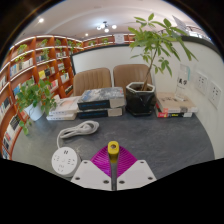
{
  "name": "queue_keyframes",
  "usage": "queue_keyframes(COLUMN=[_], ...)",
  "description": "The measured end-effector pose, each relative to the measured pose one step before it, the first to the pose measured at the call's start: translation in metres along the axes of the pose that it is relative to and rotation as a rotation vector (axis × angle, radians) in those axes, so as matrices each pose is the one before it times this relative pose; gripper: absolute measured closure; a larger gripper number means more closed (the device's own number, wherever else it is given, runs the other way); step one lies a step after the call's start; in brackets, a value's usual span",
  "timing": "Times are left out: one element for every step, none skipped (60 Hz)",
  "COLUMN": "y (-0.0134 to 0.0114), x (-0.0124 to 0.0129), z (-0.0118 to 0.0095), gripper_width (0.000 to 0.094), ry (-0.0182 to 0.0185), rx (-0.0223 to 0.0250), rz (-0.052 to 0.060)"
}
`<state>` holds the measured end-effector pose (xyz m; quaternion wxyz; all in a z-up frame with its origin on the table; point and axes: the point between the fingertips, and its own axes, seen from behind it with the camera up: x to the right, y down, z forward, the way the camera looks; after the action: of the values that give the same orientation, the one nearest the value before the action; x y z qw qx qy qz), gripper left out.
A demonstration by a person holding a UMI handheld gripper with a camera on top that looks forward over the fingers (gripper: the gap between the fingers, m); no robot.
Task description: Unplug charger
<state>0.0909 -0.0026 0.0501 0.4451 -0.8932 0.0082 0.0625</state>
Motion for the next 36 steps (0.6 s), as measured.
queue_keyframes(y=[0.00662, 0.00702, 0.00533, 0.00482, 0.00475, 0.00431, 0.00250, 0.00446, 0.00480, 0.00437, -0.00340, -0.00113, 0.00216, -0.00019, -0.00029, -0.00096, -0.00073, 0.00022, 0.00011, 0.00011, 0.00009, -0.00005, 0.00007, -0.00006, -0.00199, -0.00225, -0.00287, -0.00376, -0.00376, -0.00415, -0.00404, -0.00468, -0.00595, -0.00544, -0.00586, -0.00613], x=[0.00123, 0.00258, 0.00163, 0.00089, 0.00066, -0.00004, 0.00017, 0.00071, 0.00096, 0.00058, -0.00185, -0.00036, 0.00117, 0.00032, 0.00017, 0.00148, -0.00042, -0.00012, 0.00007, 0.00034, 0.00057, 0.00123, 0.00121, 0.00164, 0.00251, 0.00165, 0.00157, 0.00141, 0.00132, 0.00085, 0.00058, 0.00049, 0.00051, -0.00041, -0.00040, -0.00087], z=[0.00259, 0.00394, 0.00224, 0.00212, 0.00250, 0.00225, 0.00076, 0.00024, 0.00380, 0.00190, 0.00018, 0.00067, 0.00058, -0.00025, 0.00027, 0.00016, -0.00103, 0.00044, 0.00009, 0.00022, -0.00014, -0.00026, -0.00030, -0.00073, -0.00163, -0.00154, -0.00226, -0.00264, -0.00312, -0.00357, -0.00378, -0.00450, -0.00635, -0.00508, -0.00581, -0.00609], gripper_width=[0.0896, 0.0895, 0.0895, 0.0896, 0.0896, 0.0897, 0.0897, 0.0896, 0.0894, 0.0893, 0.0893, 0.0893, 0.0891, 0.0877, 0.0868, 0.0859, 0.0858, 0.0851, 0.0844, 0.0842, 0.0831, 0.0823, 0.0811, 0.0786, 0.0751, 0.0712, 0.0682, 0.0657, 0.0636, 0.0607, 0.0568, 0.0518, 0.0463, 0.0416, 0.0383, 0.0362], ry=[-0.00388, -0.00008, -0.00060, -0.00143, -0.00331, -0.00442, -0.00419, -0.00324, 0.00060, -0.00149, -0.00883, -0.00422, 0.00456, 0.00021, -0.00022, -0.00261, 0.00037, -0.00092, 0.00026, 0.00052, 0.00237, 0.00492, 0.00674, 0.00835, 0.00891, 0.01162, 0.00859, 0.01064, 0.01057, 0.00866, 0.00761, 0.00651, 0.00560, 0.00213, 0.00420, 0.00334], rx=[-0.01141, -0.00466, -0.00800, -0.00770, -0.00779, -0.00844, -0.01314, -0.01445, -0.00298, -0.00953, 0.01696, 0.01176, -0.00600, -0.00207, 0.00040, -0.00980, -0.00087, -0.00174, -0.00116, -0.00267, -0.00309, -0.00264, -0.00306, -0.00368, -0.00325, 0.00520, 0.00771, 0.01062, 0.01037, 0.01136, 0.01090, 0.01202, 0.01184, 0.01004, 0.01617, 0.01701], rz=[-0.0015, -0.0045, -0.0021, 0.0022, 0.0049, 0.0045, 0.0036, 0.0050, 0.0056, 0.0077, 0.0091, 0.0072, 0.0031, 0.0040, 0.0050, 0.0073, 0.0051, 0.0051, 0.0044, 0.0026, 0.0003, -0.0003, -0.0007, -0.0019, -0.0027, -0.0038, -0.0026, -0.0023, -0.0025, -0.0038, -0.0030, -0.0021, -0.0016, -0.0023, -0.0030, -0.0020])
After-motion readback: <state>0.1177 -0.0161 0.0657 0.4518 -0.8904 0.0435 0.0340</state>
